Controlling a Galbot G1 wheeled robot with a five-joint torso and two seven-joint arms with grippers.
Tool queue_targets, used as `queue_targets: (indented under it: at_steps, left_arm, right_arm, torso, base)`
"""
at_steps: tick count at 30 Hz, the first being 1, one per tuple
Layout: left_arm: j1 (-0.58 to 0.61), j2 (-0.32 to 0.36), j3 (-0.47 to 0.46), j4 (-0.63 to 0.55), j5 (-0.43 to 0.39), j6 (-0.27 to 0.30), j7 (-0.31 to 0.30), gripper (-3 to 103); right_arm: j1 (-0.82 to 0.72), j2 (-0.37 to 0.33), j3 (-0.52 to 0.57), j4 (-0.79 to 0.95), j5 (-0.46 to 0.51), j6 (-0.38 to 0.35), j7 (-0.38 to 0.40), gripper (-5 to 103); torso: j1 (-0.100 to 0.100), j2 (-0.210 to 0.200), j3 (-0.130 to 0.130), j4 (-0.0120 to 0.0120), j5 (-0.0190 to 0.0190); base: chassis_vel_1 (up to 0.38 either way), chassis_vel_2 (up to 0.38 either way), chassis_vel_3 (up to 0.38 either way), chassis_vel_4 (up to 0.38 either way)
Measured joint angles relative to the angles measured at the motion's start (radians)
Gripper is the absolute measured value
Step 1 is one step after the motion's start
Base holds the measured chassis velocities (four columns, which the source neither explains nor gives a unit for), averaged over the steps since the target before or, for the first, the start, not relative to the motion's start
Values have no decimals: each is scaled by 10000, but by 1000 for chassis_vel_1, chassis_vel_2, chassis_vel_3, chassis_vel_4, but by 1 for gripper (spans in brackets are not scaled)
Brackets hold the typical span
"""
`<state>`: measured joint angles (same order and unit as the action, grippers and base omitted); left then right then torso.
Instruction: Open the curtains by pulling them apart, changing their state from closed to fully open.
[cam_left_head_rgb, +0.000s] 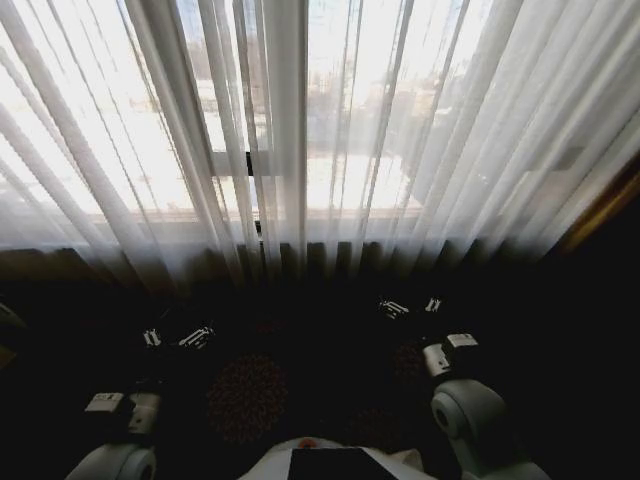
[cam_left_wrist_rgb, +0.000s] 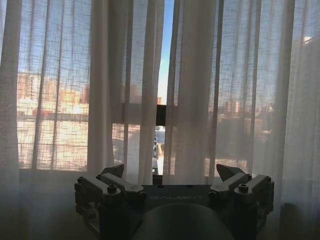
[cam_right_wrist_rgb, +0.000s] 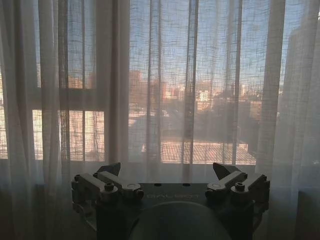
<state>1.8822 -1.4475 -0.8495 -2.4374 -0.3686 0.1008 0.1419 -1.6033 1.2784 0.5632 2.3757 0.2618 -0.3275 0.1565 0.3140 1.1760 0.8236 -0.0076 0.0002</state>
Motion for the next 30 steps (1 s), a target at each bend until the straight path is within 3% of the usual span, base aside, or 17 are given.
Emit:
queue_targets:
  at_steps: [18, 30]
  left_arm:
    - [15, -43, 1, -12, 70, -36, 65, 100]
    - [5, -39, -2, 12, 103, -58, 80, 100]
  right_arm:
    - [42, 10, 7, -105, -8, 75, -210, 100]
    - [52, 18, 13, -114, -8, 97, -211, 100]
  torso:
    - [-1, 0, 0, -1, 0]
    - [7, -3, 2, 0, -10]
  base:
    - [-1, 6, 1, -6]
    - [-18, 256, 21, -243]
